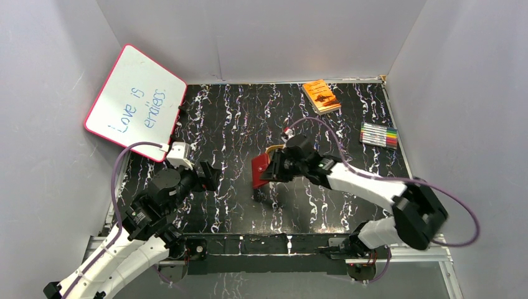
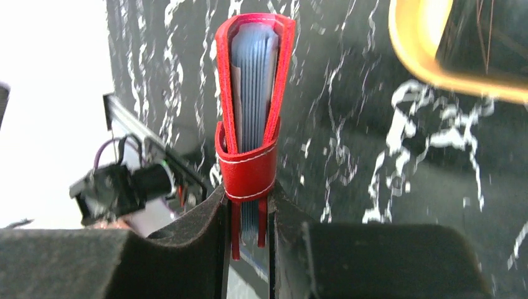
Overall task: Put the credit cards into the card holder
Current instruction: Place the card holder at the center of the board.
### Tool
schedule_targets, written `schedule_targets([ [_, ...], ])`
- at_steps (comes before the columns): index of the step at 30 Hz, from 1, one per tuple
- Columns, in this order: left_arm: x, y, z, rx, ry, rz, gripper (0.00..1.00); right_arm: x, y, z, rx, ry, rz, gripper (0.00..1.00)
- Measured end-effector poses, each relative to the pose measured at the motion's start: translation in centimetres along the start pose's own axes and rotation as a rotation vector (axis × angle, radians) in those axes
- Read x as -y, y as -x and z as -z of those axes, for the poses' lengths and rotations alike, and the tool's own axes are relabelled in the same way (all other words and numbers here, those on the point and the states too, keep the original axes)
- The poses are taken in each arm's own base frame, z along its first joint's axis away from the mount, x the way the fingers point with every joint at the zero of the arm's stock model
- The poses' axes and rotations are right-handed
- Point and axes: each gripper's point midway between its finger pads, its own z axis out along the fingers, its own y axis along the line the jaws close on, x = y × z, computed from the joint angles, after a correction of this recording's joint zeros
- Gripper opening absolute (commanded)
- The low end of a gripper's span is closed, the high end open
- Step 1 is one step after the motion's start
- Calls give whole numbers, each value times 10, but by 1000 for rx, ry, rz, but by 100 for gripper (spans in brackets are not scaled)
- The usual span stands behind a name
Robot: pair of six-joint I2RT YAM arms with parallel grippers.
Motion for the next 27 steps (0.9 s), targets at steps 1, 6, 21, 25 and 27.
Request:
schedule_targets([
  [1, 0, 0, 0, 1, 2, 0, 89, -1, -5, 13, -4, 10, 10, 0],
  [6, 0, 0, 0, 1, 1, 0, 89, -4, -26, 73, 17, 68, 47, 0],
  [21, 1, -4, -3, -19, -4, -5, 88, 94, -103, 70, -102, -81, -212, 0],
  [25, 2, -10, -7, -49, -2, -14, 88, 91, -96, 67, -74, -67, -223, 0],
  [27, 2, -11, -8, -55, -1, -16, 88, 92, -94, 64, -63, -66, -230, 0],
])
